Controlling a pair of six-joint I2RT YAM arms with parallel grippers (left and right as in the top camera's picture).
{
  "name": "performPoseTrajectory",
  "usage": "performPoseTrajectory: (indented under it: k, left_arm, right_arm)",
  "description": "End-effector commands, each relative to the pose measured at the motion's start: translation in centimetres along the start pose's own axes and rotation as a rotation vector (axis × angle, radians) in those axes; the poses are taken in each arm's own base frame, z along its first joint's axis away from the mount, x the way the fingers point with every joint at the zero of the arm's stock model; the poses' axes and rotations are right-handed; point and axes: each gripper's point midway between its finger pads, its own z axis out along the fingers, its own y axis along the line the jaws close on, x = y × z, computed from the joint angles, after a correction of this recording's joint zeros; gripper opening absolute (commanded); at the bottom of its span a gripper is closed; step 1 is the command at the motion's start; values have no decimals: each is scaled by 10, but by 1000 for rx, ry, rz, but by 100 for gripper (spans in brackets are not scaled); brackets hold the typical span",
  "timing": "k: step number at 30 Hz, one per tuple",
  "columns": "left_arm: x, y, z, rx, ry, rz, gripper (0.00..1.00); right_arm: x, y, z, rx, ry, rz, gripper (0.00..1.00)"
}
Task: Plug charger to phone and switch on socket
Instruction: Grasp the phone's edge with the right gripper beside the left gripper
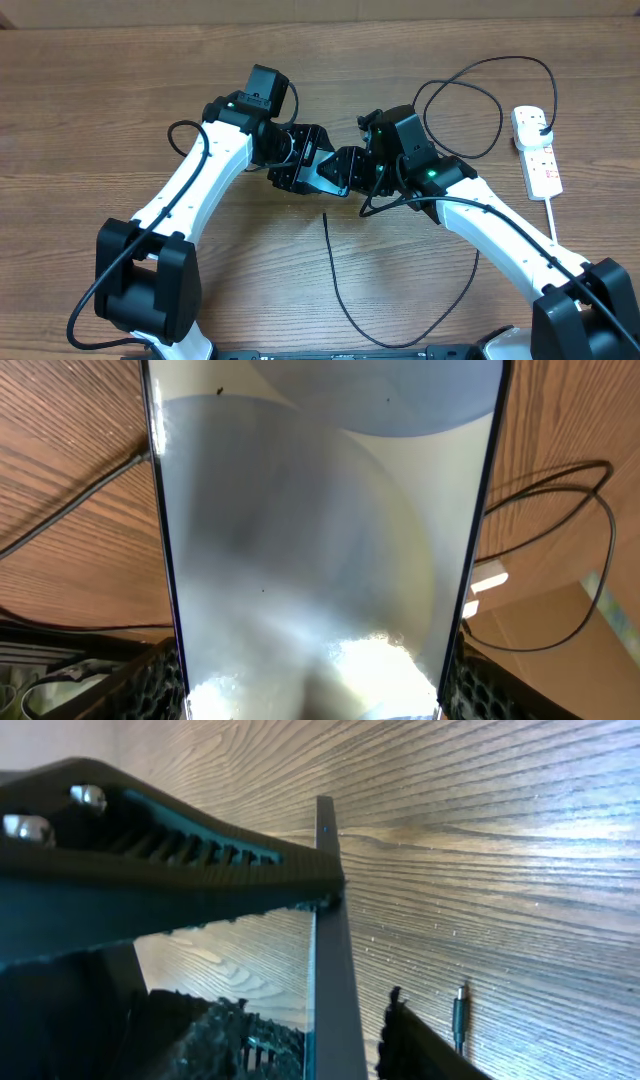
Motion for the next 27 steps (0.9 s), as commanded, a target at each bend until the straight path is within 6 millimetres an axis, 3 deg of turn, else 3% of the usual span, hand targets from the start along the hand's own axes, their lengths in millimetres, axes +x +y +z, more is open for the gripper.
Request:
performPoseTrajectory:
  k: [1, 8, 27]
  left_arm:
    - [20, -3, -11, 30, 43, 21, 4]
    - [23, -2, -9, 26, 46, 29, 4]
    - [25, -6, -8, 40, 45, 47, 4]
  right_arm:
    - [-6, 4, -1, 3, -25, -13, 40]
    - [-7, -4, -2, 43, -35, -2, 23]
    - [-7, -7, -1, 61, -42, 0, 11]
